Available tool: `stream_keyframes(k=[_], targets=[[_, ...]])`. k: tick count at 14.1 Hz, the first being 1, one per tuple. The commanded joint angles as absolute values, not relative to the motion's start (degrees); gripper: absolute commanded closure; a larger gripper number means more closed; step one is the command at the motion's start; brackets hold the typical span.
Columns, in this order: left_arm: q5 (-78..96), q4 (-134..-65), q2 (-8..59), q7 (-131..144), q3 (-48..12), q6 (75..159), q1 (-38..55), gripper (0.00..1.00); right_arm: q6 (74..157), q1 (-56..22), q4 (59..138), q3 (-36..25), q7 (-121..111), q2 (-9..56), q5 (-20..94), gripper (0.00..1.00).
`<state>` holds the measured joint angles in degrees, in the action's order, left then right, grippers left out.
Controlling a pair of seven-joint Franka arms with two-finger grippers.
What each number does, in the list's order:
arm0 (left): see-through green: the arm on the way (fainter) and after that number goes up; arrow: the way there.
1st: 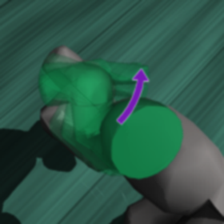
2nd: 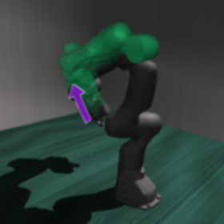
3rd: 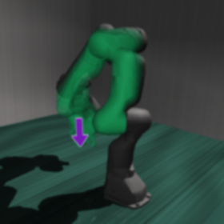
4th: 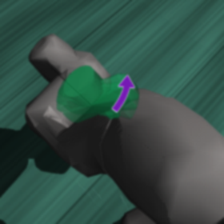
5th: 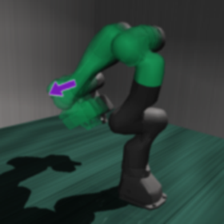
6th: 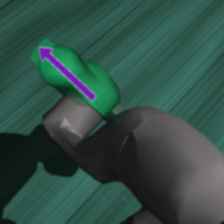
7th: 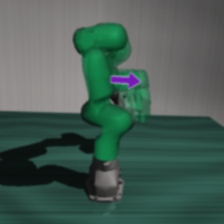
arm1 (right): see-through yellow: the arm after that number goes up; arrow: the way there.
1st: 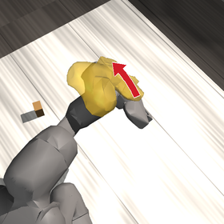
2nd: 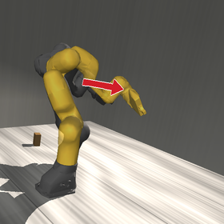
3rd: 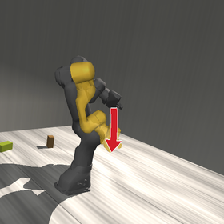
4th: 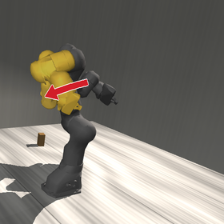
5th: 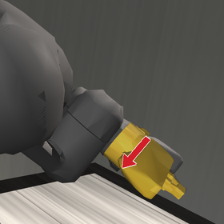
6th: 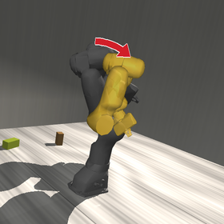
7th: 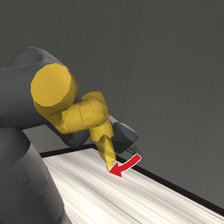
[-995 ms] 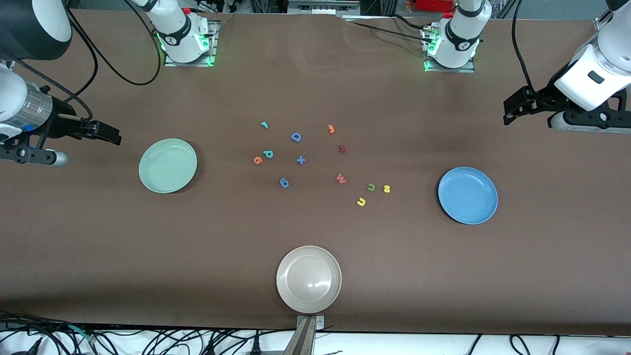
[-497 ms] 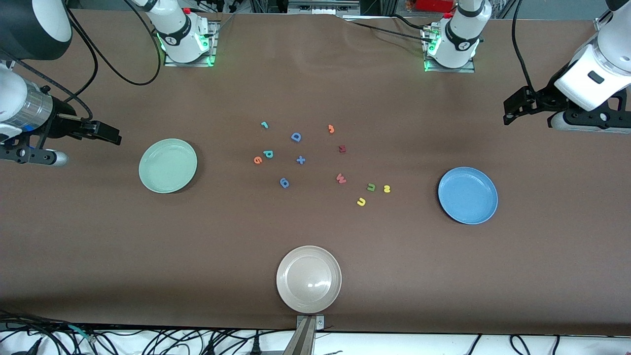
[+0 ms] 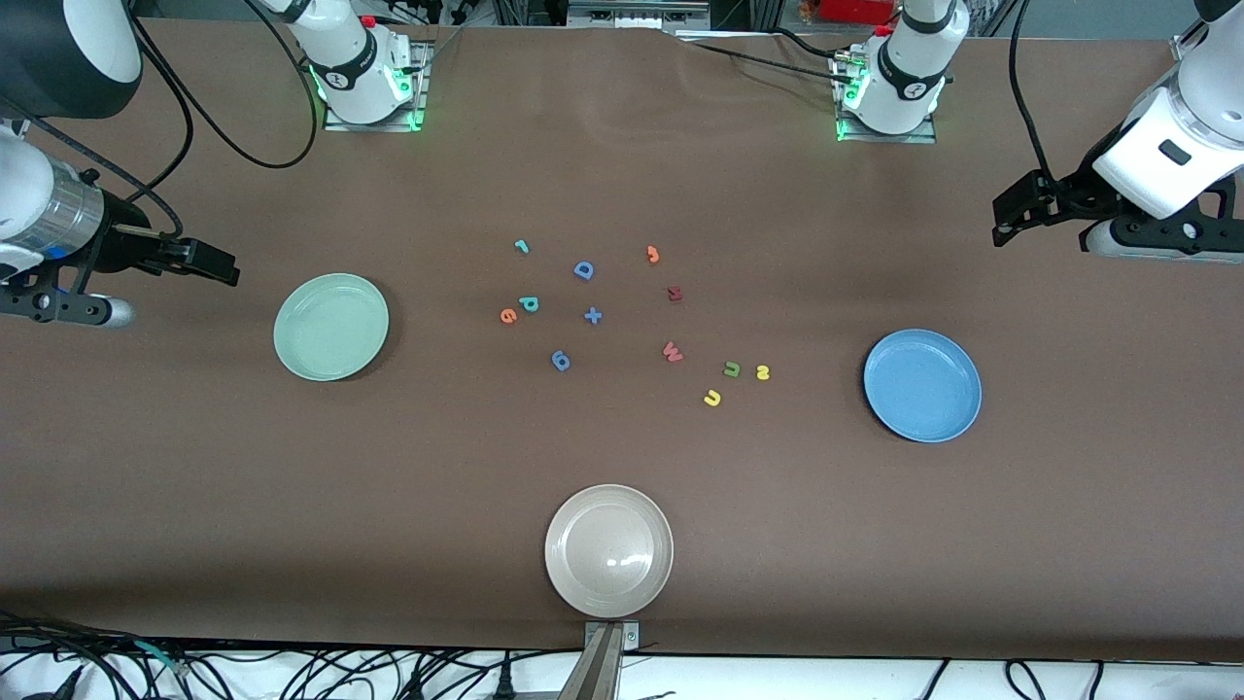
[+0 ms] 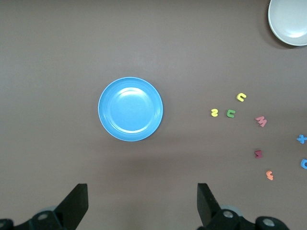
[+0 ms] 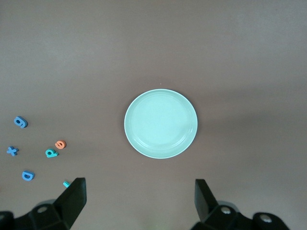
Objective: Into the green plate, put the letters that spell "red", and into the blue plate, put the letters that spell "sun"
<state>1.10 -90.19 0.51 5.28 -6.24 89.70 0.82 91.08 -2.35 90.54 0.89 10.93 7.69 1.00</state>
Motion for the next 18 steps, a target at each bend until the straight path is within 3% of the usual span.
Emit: stream_keyframes(k=[1, 18], targets=[[-0.1, -89.8, 0.5, 4.8, -6.2, 89.4, 0.9, 0.00, 90.1, -2.2, 89.8, 1.0, 11.0, 7.7, 0.6, 0.00], [-0.1, -89.8, 0.7, 5.4, -6.6, 89.6, 1.7, 0.00, 90.0, -2.2, 89.8, 1.0, 10.9, 7.7, 0.6, 0.00]])
